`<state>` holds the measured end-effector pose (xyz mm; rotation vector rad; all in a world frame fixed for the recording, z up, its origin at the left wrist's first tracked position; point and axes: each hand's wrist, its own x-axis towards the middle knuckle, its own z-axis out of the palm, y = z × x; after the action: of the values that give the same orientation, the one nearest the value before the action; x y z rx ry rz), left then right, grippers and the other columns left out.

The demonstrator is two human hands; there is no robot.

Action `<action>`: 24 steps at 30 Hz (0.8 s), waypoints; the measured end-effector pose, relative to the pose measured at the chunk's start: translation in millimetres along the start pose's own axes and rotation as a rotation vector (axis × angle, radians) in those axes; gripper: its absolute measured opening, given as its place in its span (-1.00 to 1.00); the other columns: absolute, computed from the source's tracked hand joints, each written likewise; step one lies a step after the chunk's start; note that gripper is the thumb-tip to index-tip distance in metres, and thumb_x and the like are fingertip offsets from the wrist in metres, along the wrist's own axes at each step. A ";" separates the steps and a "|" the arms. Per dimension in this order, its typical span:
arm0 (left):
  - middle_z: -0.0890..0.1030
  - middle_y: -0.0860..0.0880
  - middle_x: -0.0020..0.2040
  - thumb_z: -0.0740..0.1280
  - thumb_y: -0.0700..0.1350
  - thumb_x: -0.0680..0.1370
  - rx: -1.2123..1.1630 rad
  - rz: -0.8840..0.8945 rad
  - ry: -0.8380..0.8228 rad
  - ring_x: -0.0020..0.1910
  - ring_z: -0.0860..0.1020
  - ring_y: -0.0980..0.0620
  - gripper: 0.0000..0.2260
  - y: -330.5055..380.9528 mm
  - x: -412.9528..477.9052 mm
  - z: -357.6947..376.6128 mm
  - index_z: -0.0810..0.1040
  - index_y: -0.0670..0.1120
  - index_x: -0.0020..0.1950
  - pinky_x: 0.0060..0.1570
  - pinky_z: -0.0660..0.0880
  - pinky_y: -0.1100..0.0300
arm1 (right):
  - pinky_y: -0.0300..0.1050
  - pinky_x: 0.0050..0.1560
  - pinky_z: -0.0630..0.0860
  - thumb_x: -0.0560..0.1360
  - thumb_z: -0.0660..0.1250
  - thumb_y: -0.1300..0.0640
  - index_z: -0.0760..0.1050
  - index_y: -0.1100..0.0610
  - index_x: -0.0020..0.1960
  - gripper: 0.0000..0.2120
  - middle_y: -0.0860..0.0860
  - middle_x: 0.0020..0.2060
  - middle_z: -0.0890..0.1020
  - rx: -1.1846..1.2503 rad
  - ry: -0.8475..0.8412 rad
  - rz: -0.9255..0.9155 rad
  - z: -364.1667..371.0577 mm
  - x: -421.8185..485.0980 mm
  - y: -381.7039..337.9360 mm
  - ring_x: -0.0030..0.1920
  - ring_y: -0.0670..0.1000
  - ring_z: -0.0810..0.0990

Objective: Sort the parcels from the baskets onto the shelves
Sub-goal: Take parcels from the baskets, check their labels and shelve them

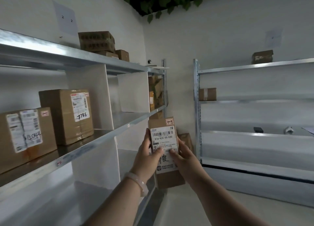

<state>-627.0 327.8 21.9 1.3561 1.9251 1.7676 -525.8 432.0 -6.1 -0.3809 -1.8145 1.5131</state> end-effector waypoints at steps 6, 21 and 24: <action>0.46 0.22 0.24 0.25 -0.08 0.63 0.049 0.072 0.186 0.19 0.44 0.16 -0.59 -14.4 94.1 29.6 0.19 0.34 0.31 0.13 0.47 0.21 | 0.01 0.04 0.64 0.60 0.25 0.03 0.35 -0.43 0.18 -0.66 -0.14 0.06 0.67 -0.040 -0.088 -0.063 -34.2 108.9 8.3 0.02 -0.08 0.67; 0.51 0.20 0.28 0.28 -0.12 0.61 0.261 0.193 0.446 0.22 0.49 0.21 -0.60 -105.7 308.7 -49.5 0.31 0.29 0.33 -0.04 0.44 0.52 | -0.32 -0.22 0.59 0.57 0.31 0.04 0.34 -0.20 0.42 -0.54 -0.19 0.15 0.61 -0.073 -0.219 -0.190 32.2 364.2 48.5 0.08 -0.13 0.62; 0.48 0.10 0.33 0.27 -0.11 0.62 0.319 0.178 0.489 0.30 0.47 0.09 -0.58 -116.8 350.4 -65.9 0.33 0.20 0.43 0.10 0.46 0.36 | -0.32 -0.20 0.58 0.58 0.29 0.07 0.36 -0.20 0.40 -0.58 -0.20 0.14 0.61 -0.087 -0.227 -0.231 43.0 409.5 47.3 0.04 -0.17 0.61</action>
<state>-923.9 548.3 85.1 1.3101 2.4987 2.1007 -848.0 675.1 87.6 -0.0364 -2.0272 1.3640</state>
